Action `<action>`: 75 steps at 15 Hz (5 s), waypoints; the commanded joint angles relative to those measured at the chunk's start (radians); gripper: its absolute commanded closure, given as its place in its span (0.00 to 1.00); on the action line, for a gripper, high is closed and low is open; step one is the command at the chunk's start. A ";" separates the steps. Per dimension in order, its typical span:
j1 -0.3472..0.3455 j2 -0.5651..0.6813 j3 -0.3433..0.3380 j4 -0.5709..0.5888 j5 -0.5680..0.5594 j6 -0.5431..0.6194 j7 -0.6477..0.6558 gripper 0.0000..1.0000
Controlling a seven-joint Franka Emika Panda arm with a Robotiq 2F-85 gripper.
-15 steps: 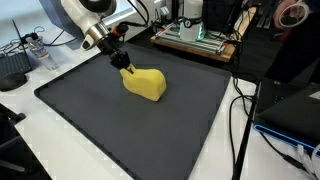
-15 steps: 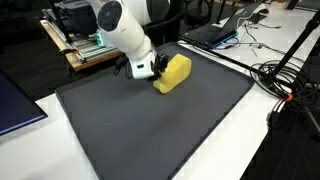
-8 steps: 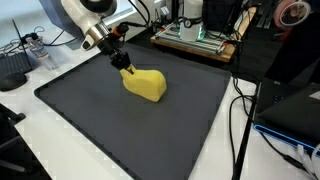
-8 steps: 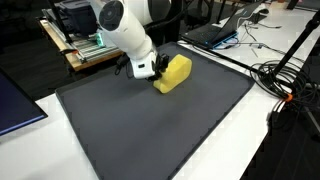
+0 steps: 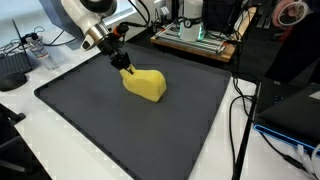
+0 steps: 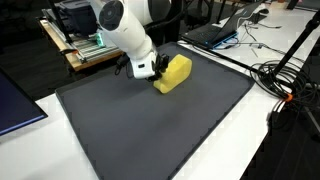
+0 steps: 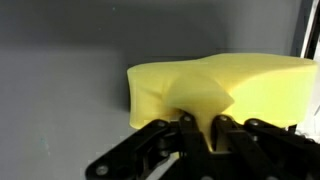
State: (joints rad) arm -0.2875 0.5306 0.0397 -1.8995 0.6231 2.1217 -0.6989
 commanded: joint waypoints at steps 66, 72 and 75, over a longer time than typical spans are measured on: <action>0.455 -0.416 0.061 -0.075 -0.903 -0.083 1.702 0.00; 0.514 -0.339 0.090 0.008 -0.977 -0.148 1.764 0.00; 0.537 -0.270 0.090 0.096 -0.984 -0.196 1.747 0.00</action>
State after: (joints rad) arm 0.2300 0.1841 0.1292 -1.9113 -0.3368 1.9913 1.0396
